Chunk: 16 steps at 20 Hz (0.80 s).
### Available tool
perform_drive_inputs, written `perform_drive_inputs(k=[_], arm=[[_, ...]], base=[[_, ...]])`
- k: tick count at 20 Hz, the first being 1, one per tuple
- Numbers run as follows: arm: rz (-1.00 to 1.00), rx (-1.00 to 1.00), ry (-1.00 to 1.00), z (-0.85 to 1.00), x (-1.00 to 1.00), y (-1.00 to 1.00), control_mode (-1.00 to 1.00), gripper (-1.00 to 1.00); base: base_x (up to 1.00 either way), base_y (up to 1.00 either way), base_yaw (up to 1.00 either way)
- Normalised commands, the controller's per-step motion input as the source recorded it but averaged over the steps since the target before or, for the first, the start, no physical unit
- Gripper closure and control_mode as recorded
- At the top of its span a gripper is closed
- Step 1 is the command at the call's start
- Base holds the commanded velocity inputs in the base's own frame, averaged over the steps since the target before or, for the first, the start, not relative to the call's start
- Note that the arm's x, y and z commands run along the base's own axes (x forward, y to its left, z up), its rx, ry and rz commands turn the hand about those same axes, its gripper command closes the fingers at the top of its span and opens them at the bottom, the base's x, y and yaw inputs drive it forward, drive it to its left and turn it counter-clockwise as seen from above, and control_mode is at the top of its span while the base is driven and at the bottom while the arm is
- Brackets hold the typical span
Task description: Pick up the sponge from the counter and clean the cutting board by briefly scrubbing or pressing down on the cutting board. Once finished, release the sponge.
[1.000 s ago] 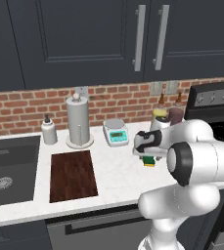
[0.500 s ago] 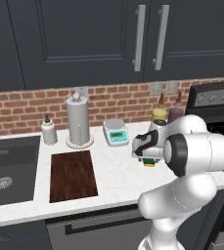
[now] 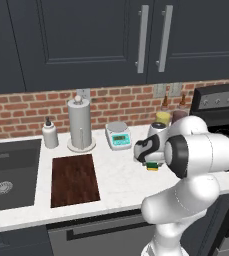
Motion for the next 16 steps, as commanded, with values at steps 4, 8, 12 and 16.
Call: perform_drive_inputs(k=[4,8,12,16], arm=[[0.00,-0.02,-0.01,-0.35,-0.14,0.00,-1.00,1.00],[0.00,0.00,0.00,-0.32,-0.21,0.00,-1.00,1.00],[0.00,0.03,0.00,-0.10,-0.12,0.00,-1.00,1.00],[0.00,-0.01,-0.05,0.02,-0.03,0.14,-1.00,1.00]], base=[[0.00,0.00,0.00],[0.00,0.00,0.00],[0.00,0.00,0.00],[0.00,0.00,0.00]])
